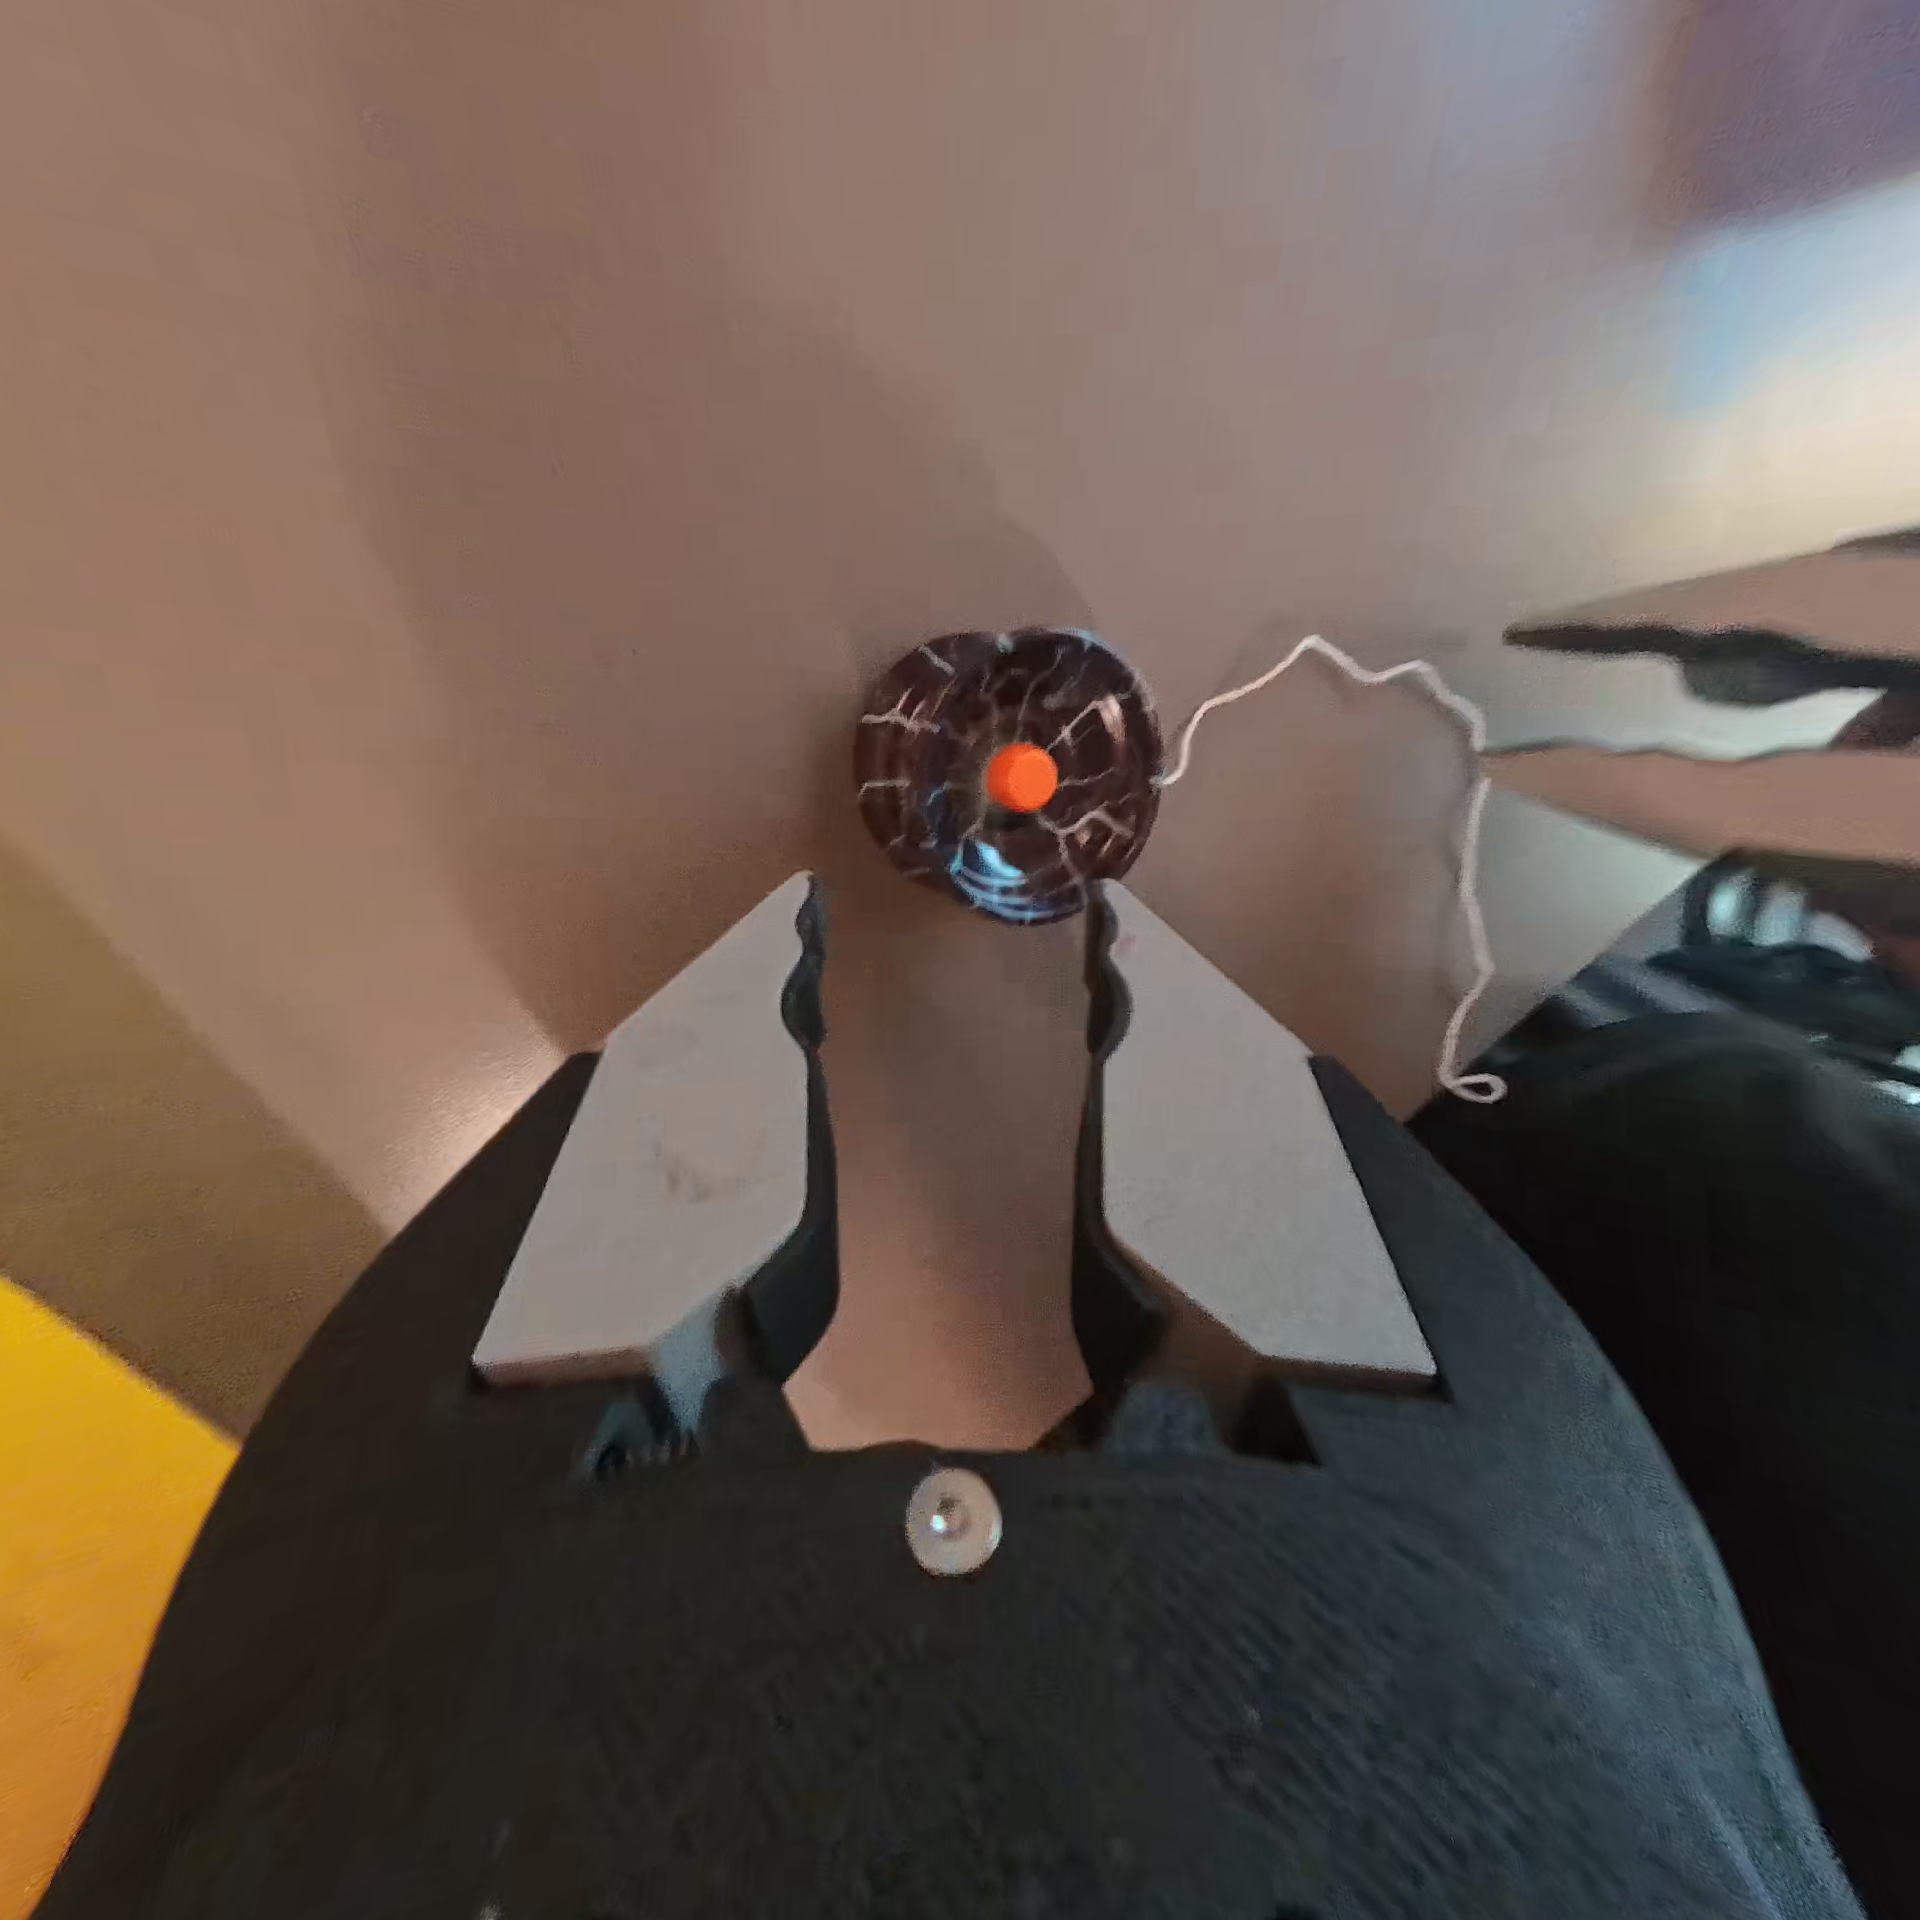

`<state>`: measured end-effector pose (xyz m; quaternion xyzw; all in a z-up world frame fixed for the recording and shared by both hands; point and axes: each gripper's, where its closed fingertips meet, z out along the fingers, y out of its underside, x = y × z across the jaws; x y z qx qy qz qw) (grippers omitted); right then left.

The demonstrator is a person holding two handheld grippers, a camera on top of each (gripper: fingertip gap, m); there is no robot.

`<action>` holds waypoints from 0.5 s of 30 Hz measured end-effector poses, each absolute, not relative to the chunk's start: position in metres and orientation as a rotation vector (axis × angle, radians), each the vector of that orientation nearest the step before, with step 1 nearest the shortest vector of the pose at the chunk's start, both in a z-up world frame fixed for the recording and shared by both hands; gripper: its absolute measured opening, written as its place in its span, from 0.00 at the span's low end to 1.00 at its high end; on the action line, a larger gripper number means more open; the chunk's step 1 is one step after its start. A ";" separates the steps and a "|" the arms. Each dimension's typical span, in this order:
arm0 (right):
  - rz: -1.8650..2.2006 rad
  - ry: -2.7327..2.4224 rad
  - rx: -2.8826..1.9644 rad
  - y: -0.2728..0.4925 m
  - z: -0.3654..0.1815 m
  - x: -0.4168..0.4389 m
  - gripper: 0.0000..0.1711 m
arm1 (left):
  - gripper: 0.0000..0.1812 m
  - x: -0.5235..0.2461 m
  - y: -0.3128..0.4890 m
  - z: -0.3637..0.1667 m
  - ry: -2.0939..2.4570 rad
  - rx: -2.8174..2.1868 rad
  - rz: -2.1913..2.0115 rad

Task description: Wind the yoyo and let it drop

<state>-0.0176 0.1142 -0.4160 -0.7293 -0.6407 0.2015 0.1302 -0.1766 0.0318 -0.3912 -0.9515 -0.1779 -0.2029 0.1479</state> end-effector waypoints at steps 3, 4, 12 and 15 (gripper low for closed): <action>0.490 -1.865 -2.057 0.118 -0.420 -0.015 0.21 | 0.20 -0.178 0.038 -0.396 -0.546 -2.748 -0.594; 0.477 -1.863 -2.041 0.119 -0.421 -0.016 0.21 | 0.16 -0.177 0.038 -0.399 -0.526 -2.767 -0.585; 0.501 -1.913 -1.955 0.123 -0.422 -0.025 0.00 | 0.02 -0.172 0.042 -0.404 -0.255 -2.851 -0.504; 0.451 -1.912 -1.971 0.136 -0.422 -0.021 0.00 | 0.02 -0.171 0.043 -0.404 -0.039 -2.895 -0.450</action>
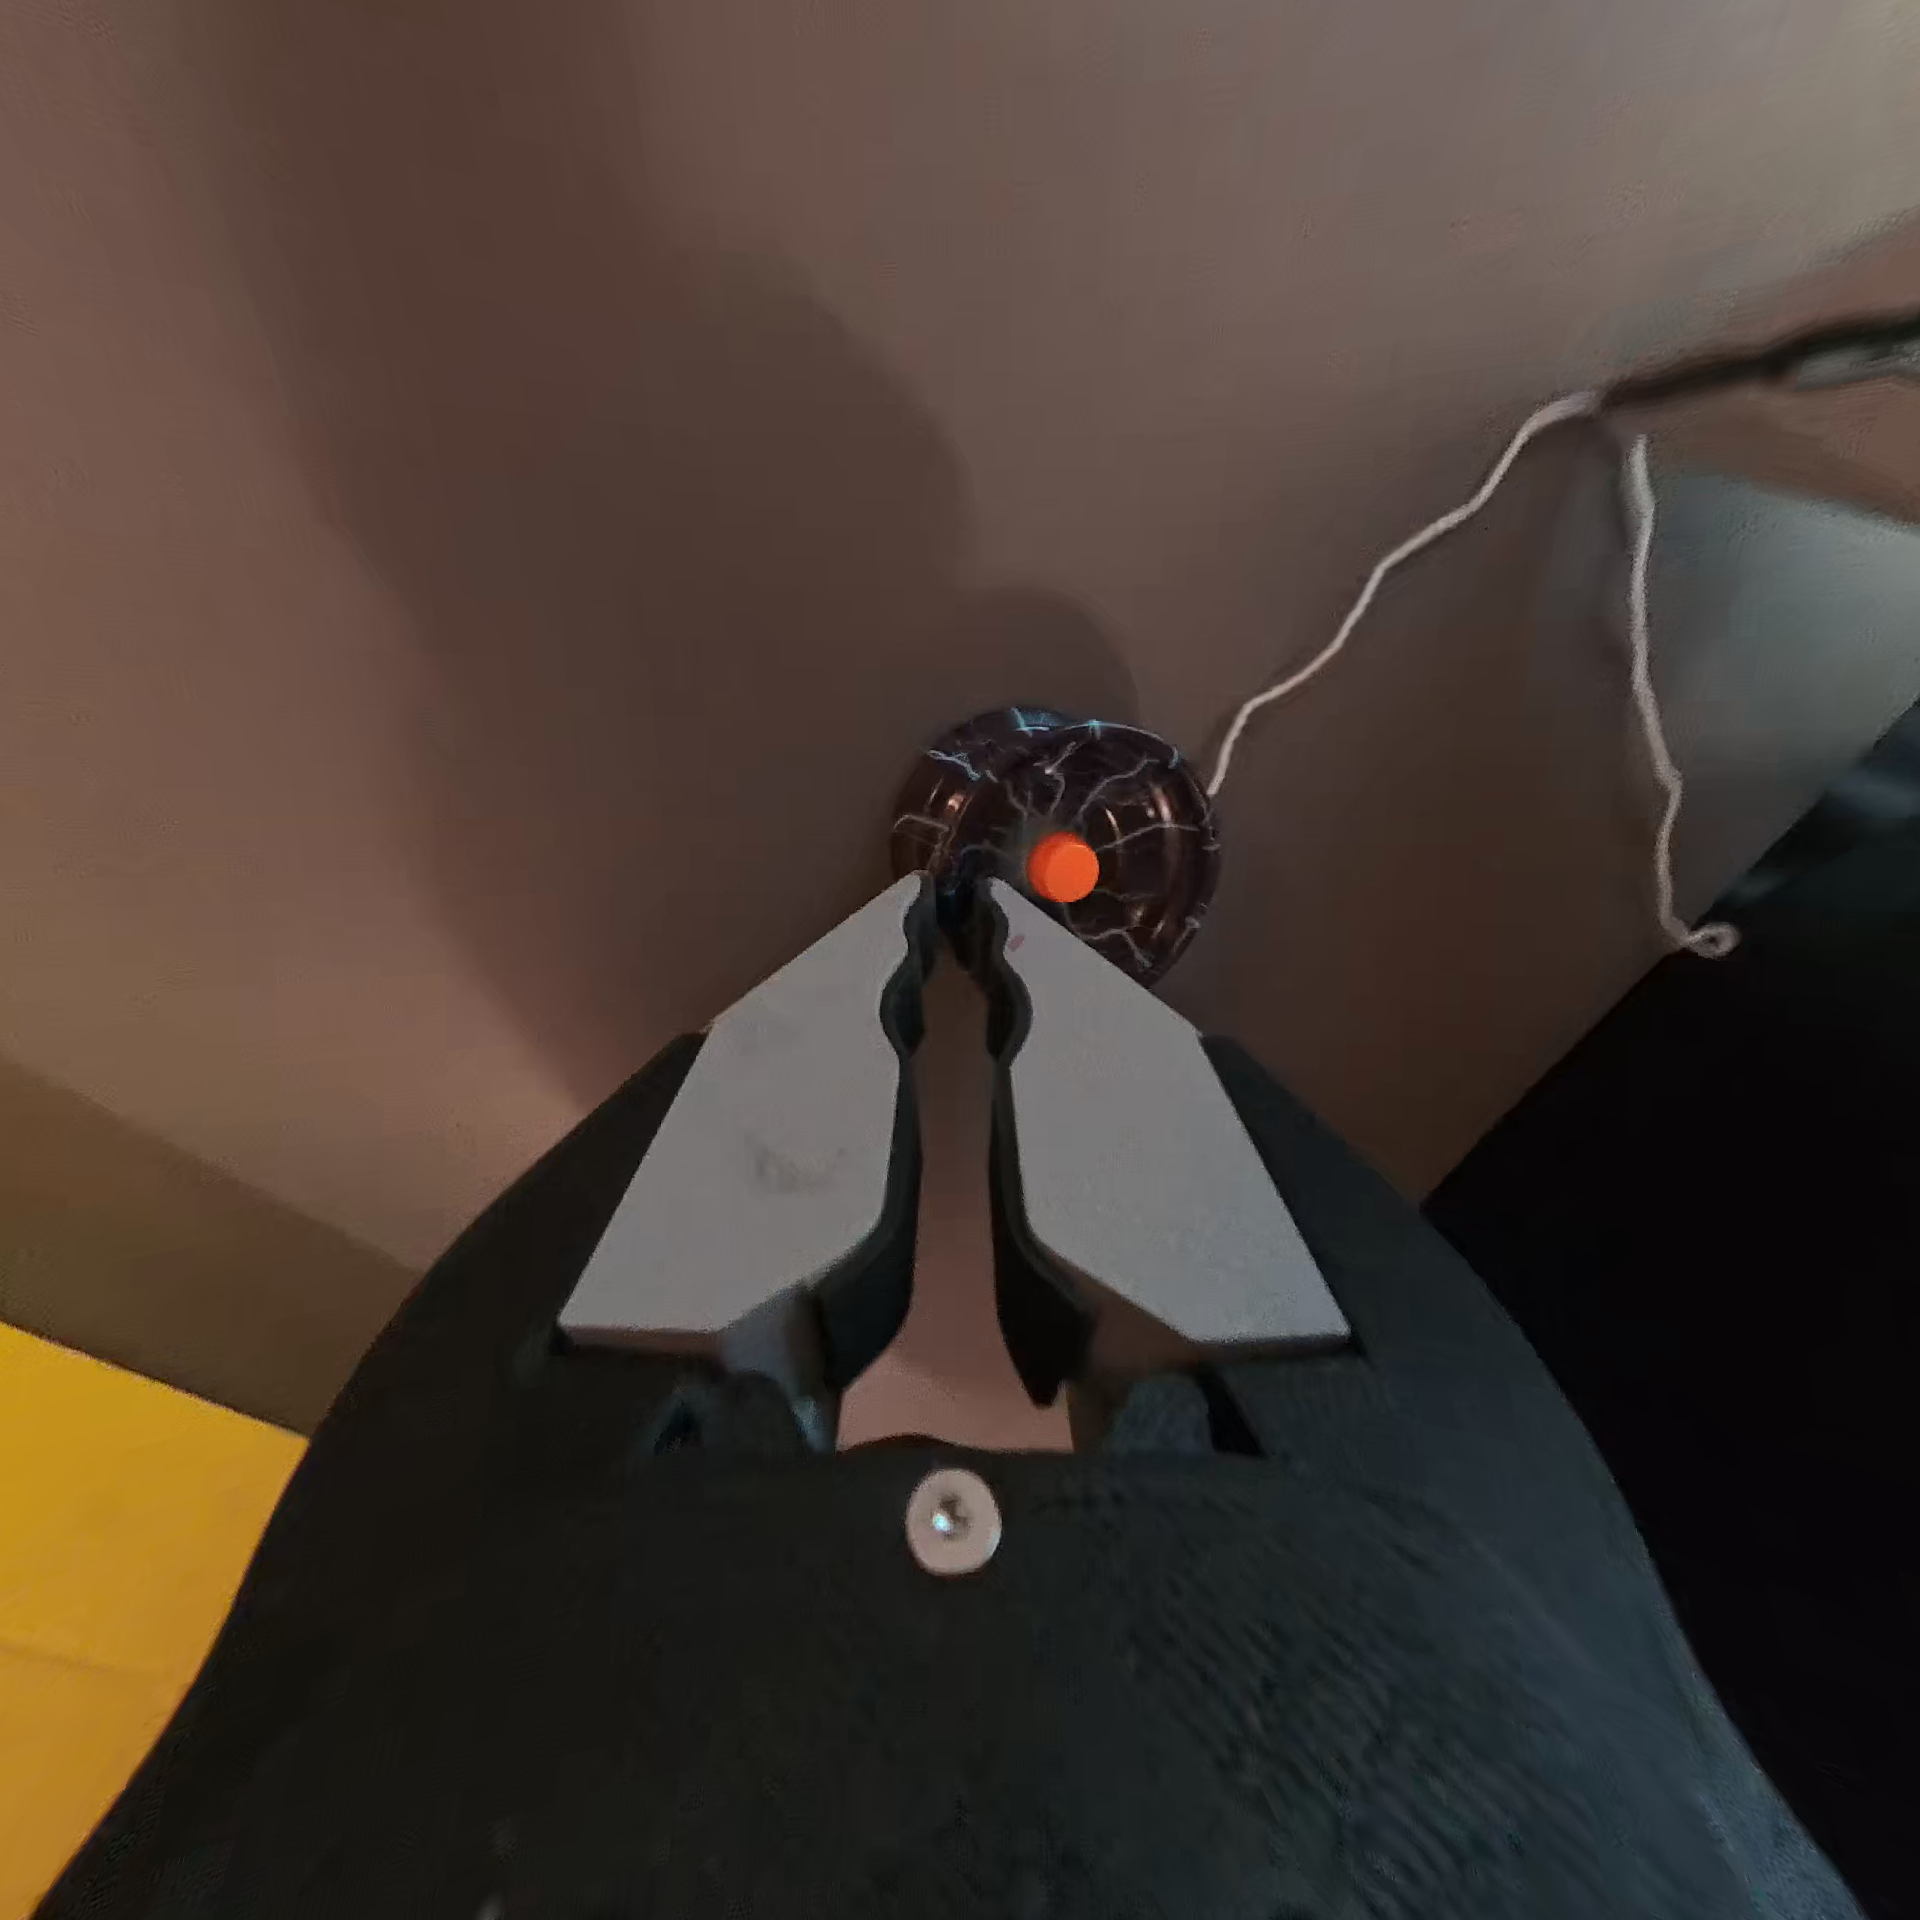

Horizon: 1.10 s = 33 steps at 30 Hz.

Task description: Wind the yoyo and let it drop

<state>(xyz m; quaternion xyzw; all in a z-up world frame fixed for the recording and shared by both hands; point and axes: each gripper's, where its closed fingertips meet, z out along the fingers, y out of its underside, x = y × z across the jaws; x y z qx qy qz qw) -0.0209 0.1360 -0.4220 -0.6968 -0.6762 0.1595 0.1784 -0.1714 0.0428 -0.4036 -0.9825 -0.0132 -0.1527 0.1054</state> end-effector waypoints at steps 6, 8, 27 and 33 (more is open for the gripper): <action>0.470 -1.883 -2.009 0.152 -0.418 -0.025 0.00 | 0.04 -0.165 0.046 -0.404 0.515 -2.928 -0.236; 0.477 -1.878 -2.011 0.155 -0.416 -0.031 0.00 | 0.04 -0.158 0.049 -0.404 0.705 -2.894 -0.182; 0.550 -1.884 -2.108 0.152 -0.418 -0.045 0.00 | 0.04 -0.114 0.025 -0.404 0.957 -2.763 0.099; 0.556 -1.893 -2.112 0.152 -0.417 -0.047 0.00 | 0.03 -0.116 0.026 -0.402 1.042 -2.744 0.090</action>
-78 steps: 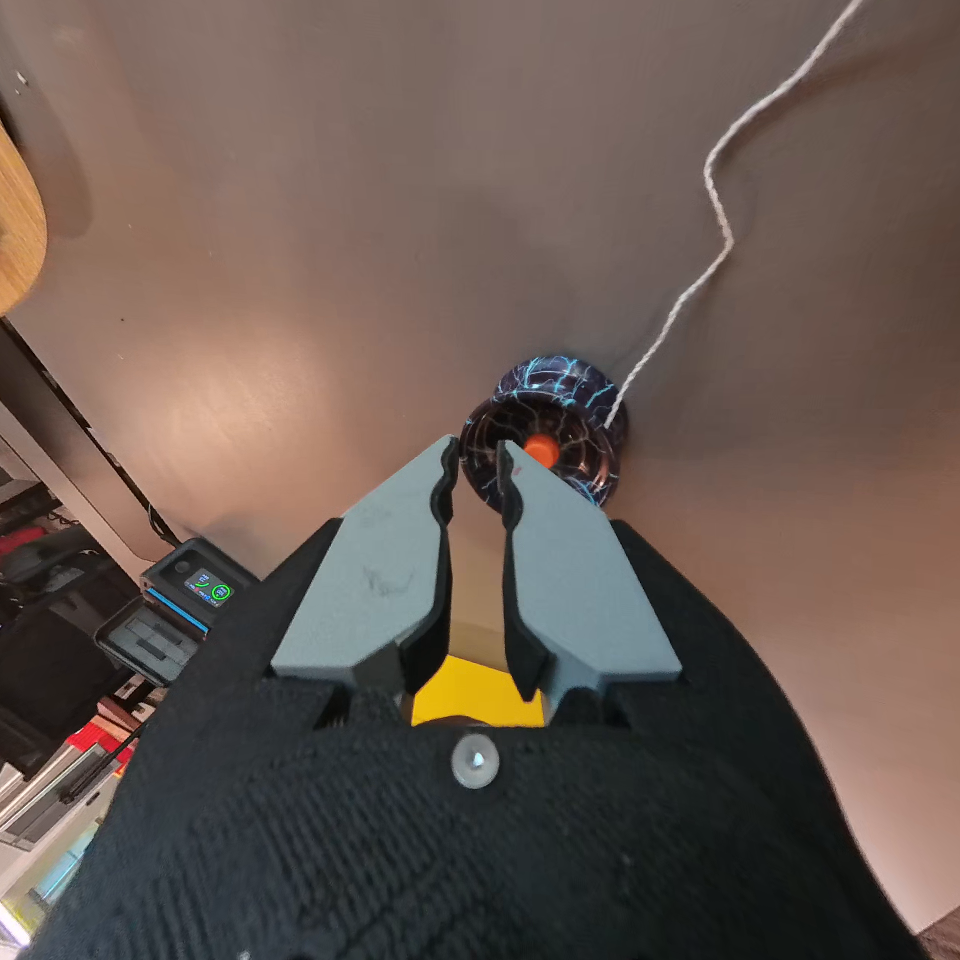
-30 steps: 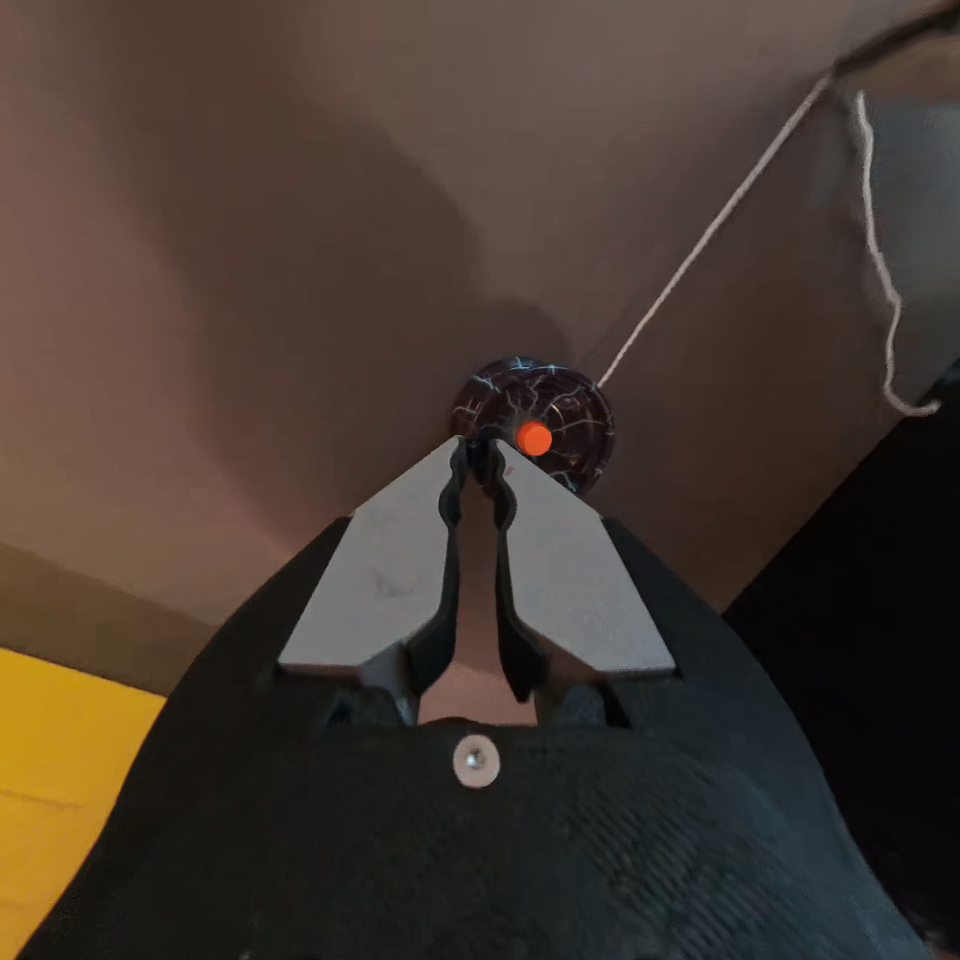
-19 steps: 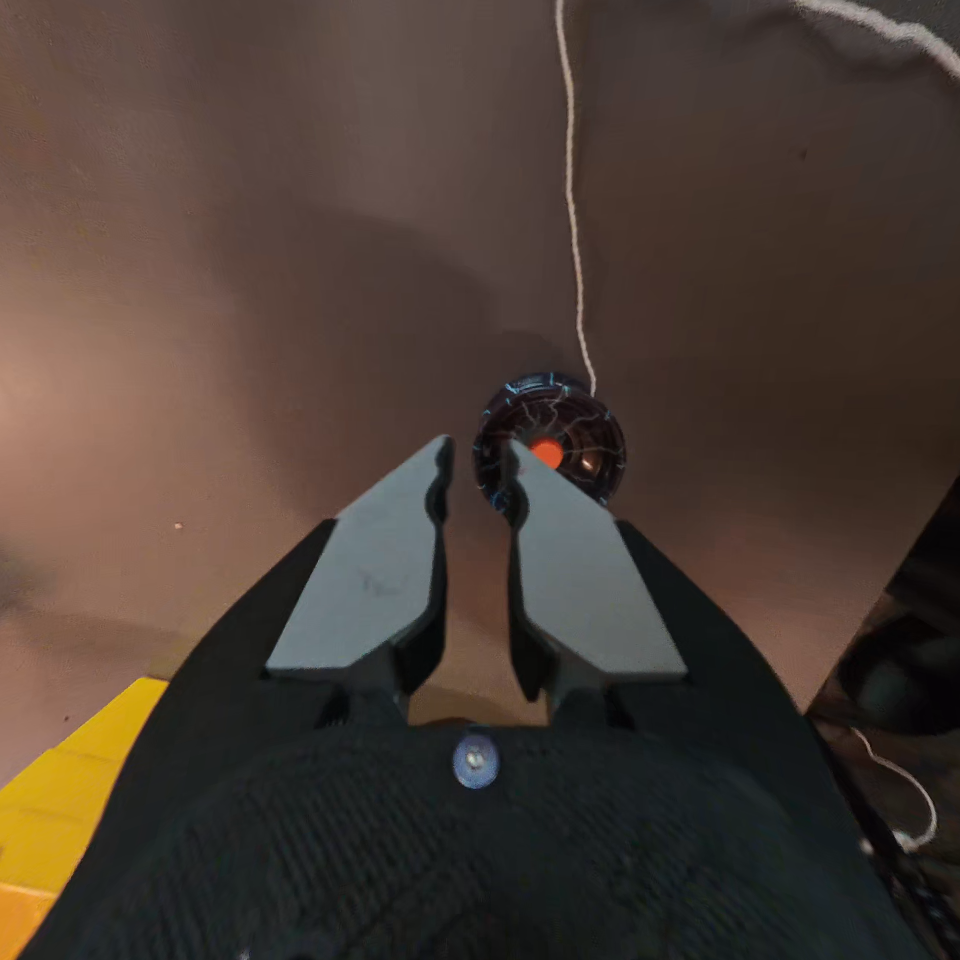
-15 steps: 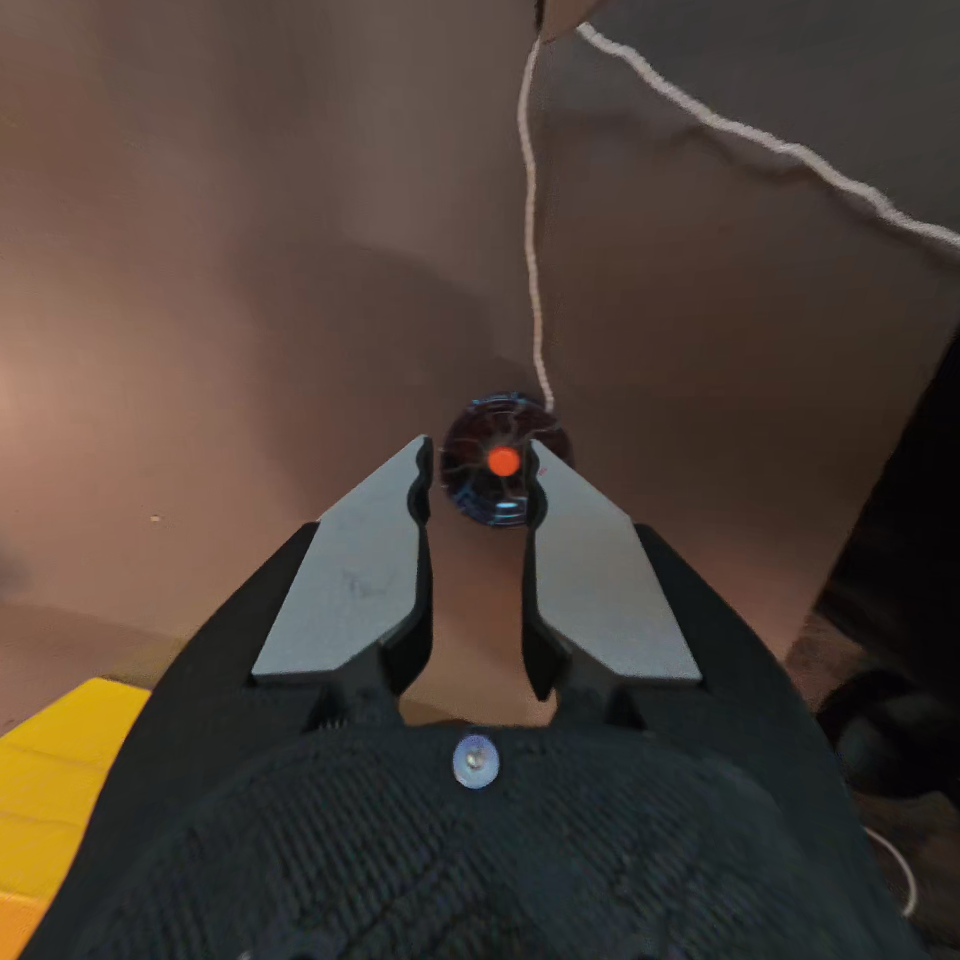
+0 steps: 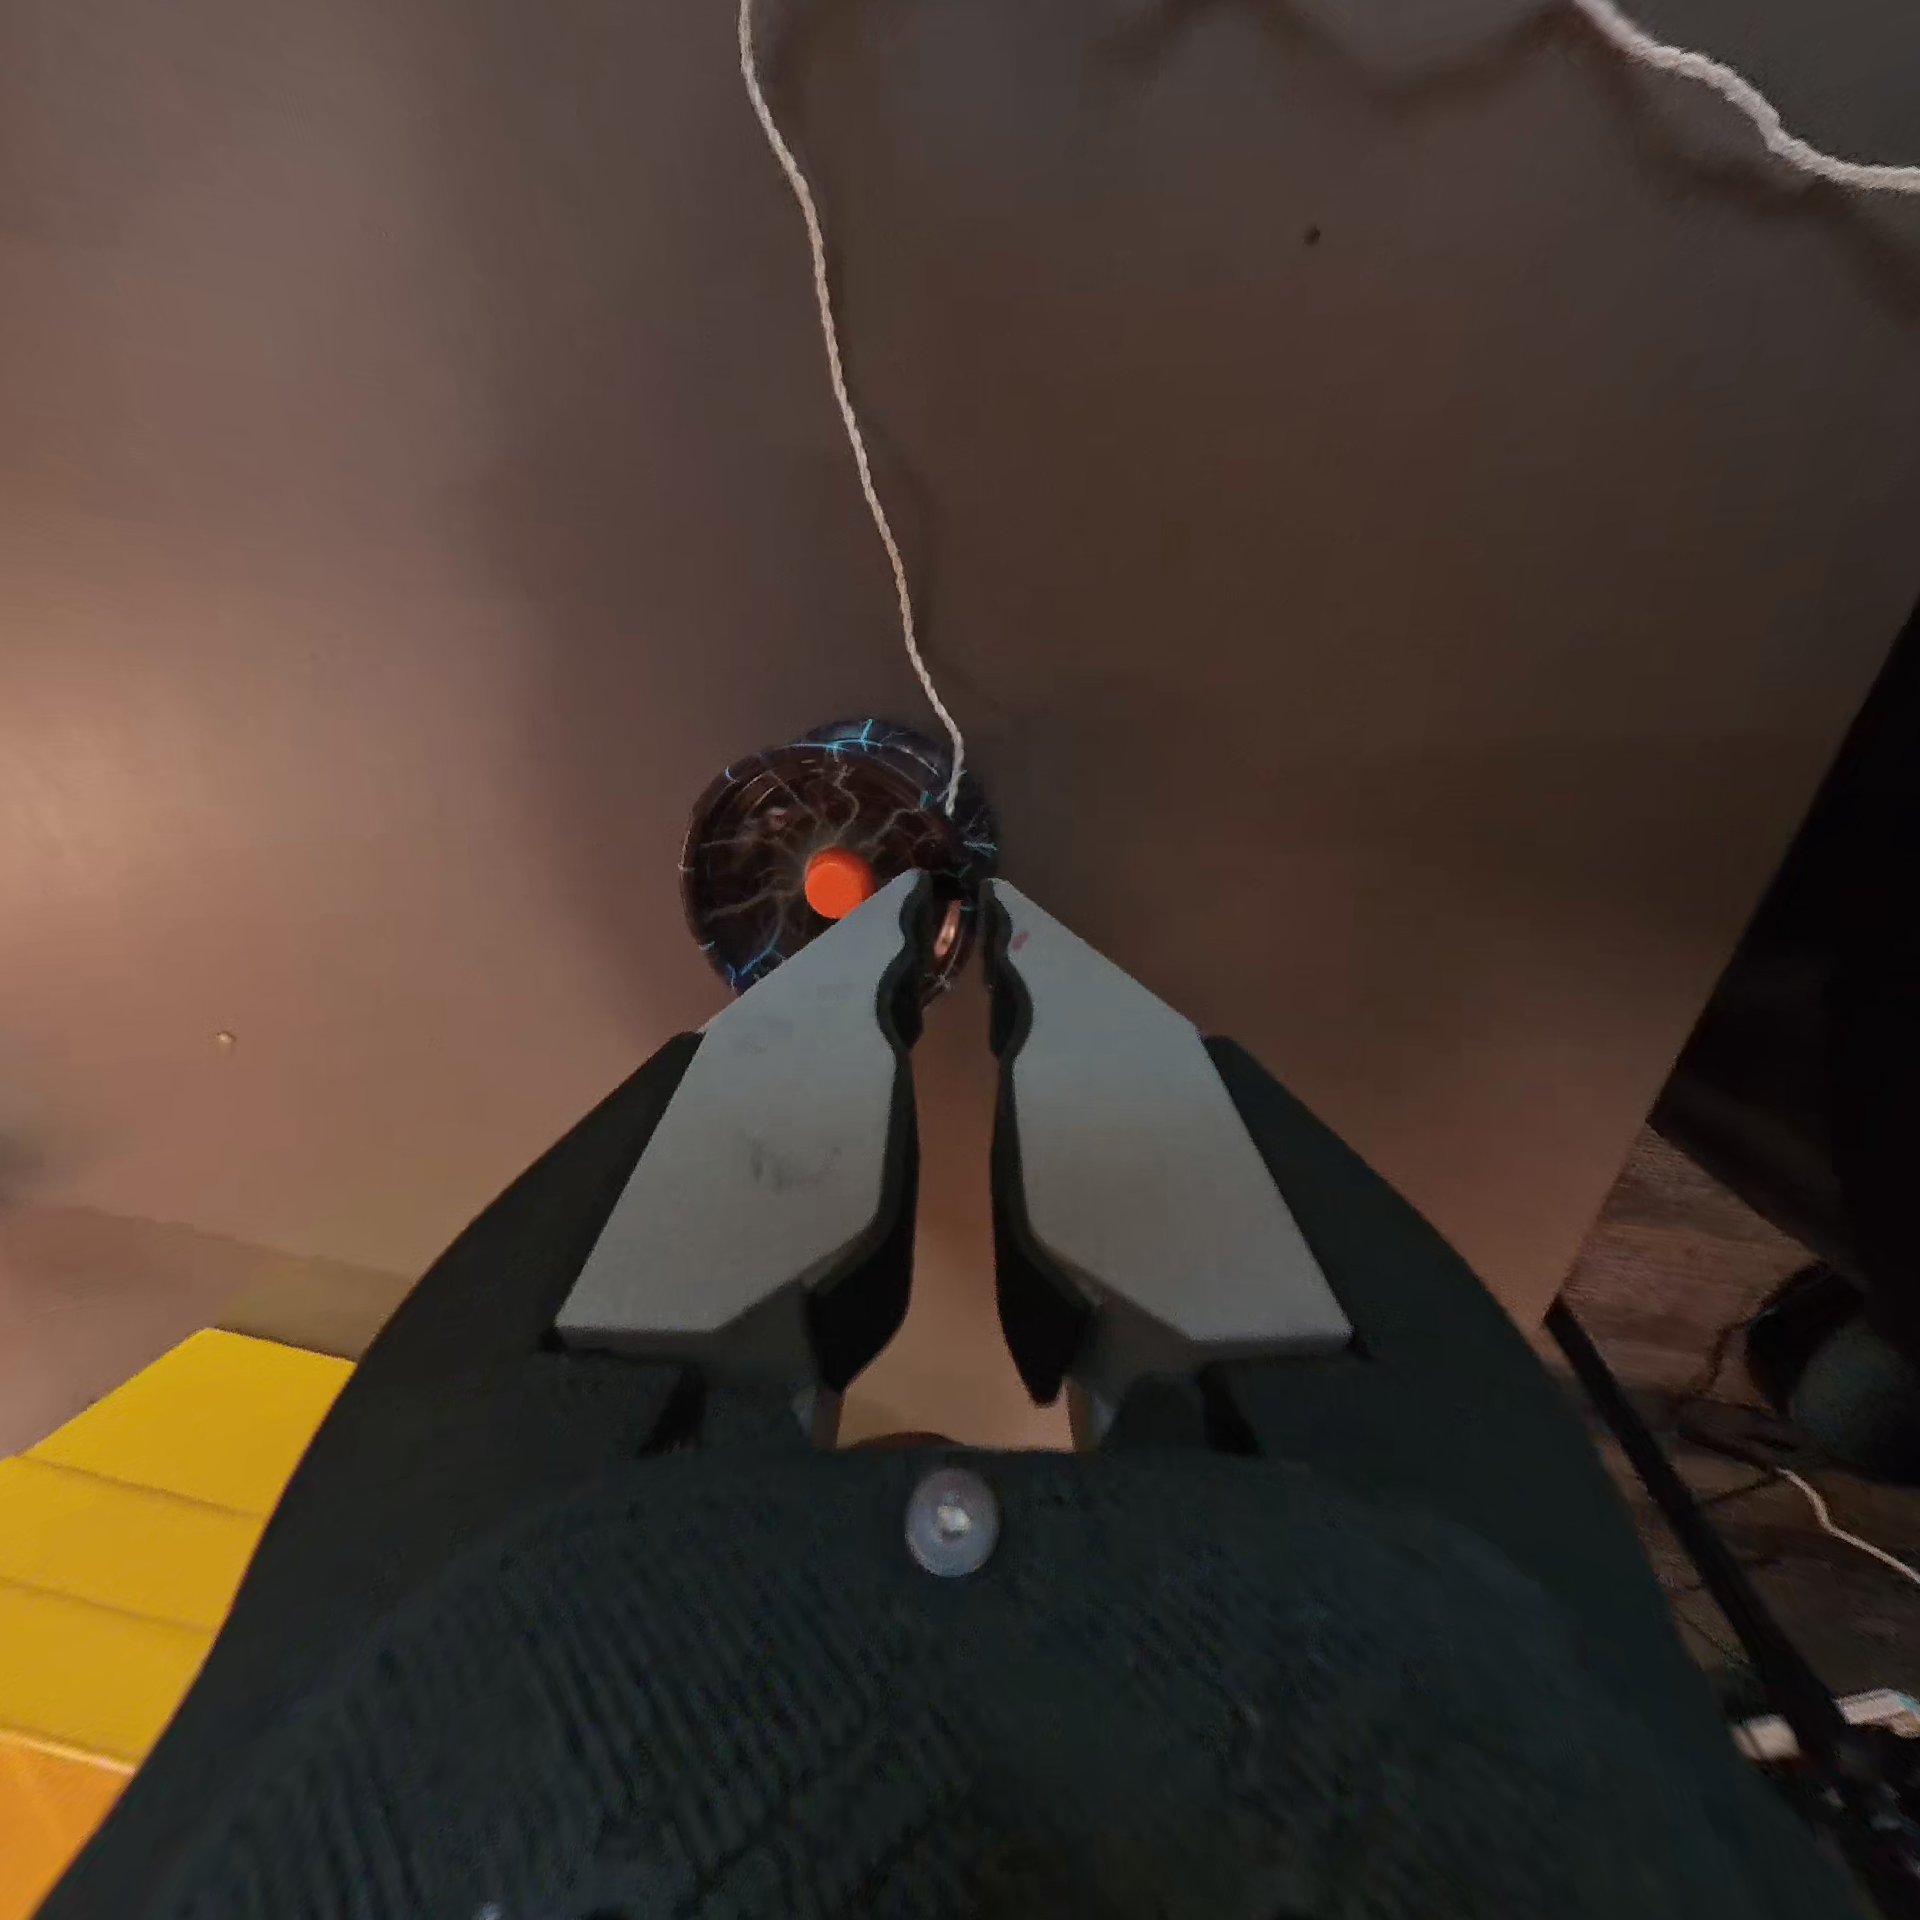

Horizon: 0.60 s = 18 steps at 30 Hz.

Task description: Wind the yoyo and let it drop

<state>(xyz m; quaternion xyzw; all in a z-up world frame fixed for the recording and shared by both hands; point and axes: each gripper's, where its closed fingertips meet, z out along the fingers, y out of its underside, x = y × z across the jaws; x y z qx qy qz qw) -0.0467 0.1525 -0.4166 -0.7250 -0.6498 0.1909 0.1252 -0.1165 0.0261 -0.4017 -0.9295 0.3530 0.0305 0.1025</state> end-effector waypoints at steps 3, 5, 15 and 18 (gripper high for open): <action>0.579 -1.883 -2.106 0.155 -0.410 -0.051 0.00 | 0.01 -0.110 0.030 -0.387 1.022 -2.698 -0.071; 0.595 -1.872 -2.095 0.158 -0.403 -0.055 0.00 | 0.01 -0.107 0.030 -0.378 0.945 -2.714 -0.255; 0.685 -1.813 -2.066 0.167 -0.375 -0.068 0.00 | 0.00 -0.058 0.030 -0.294 0.689 -2.350 -1.141; 0.770 -1.805 -2.070 0.157 -0.370 -0.069 0.00 | 0.00 -0.049 0.041 -0.257 0.612 -2.171 -1.249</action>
